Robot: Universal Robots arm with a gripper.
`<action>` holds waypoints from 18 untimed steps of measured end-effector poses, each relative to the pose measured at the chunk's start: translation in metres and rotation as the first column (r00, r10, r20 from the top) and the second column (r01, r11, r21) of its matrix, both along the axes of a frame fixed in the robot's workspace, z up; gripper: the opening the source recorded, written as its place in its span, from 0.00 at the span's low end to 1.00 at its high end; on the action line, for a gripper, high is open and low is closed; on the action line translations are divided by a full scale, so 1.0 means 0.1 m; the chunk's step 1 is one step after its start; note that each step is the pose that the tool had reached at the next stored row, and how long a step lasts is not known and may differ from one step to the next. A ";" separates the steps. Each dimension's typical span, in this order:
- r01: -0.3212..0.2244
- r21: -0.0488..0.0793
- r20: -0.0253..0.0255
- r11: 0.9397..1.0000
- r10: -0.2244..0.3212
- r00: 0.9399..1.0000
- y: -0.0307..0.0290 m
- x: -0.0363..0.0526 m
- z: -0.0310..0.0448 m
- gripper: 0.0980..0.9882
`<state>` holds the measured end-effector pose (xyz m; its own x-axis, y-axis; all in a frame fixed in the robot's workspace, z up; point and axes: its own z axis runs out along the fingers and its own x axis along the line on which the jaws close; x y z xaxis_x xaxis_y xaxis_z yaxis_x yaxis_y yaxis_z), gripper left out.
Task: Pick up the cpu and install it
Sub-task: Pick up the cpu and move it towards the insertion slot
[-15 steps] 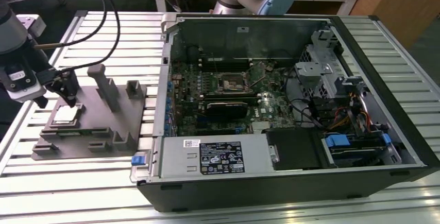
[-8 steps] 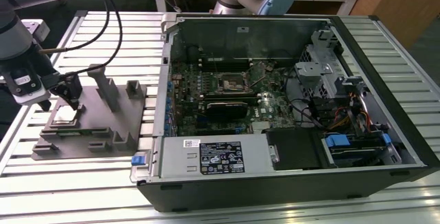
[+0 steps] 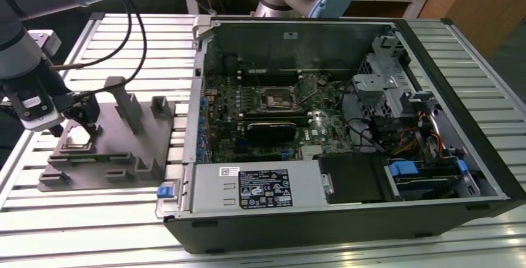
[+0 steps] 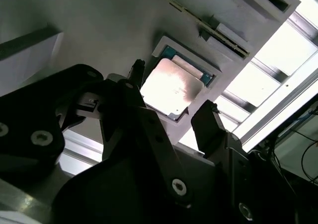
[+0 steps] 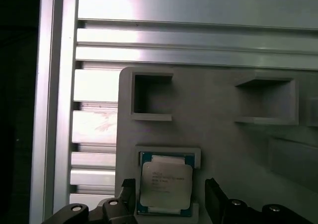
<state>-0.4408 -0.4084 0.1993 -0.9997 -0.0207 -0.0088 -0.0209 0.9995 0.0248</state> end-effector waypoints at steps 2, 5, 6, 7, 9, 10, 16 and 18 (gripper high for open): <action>0.000 0.000 0.000 1.000 0.000 1.000 0.001 -0.006 -0.019 0.63; 0.000 0.000 0.000 1.000 0.000 1.000 0.001 -0.017 -0.043 0.63; 0.000 0.000 0.000 1.000 0.000 1.000 0.001 -0.020 -0.052 0.63; 0.000 0.000 0.000 1.000 0.000 1.000 0.001 -0.022 -0.063 0.63; 0.000 0.000 0.000 1.000 0.000 1.000 0.001 -0.028 -0.082 0.63; 0.000 0.000 0.001 1.000 0.000 1.000 0.001 -0.035 -0.089 0.63; 0.000 0.000 0.001 1.000 0.000 1.000 0.001 -0.036 -0.155 0.63; 0.000 0.000 0.001 1.000 0.000 1.000 0.001 -0.037 -0.168 0.63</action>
<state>-0.4444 -0.4083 0.1826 -0.9997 -0.0206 -0.0099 -0.0208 0.9995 0.0247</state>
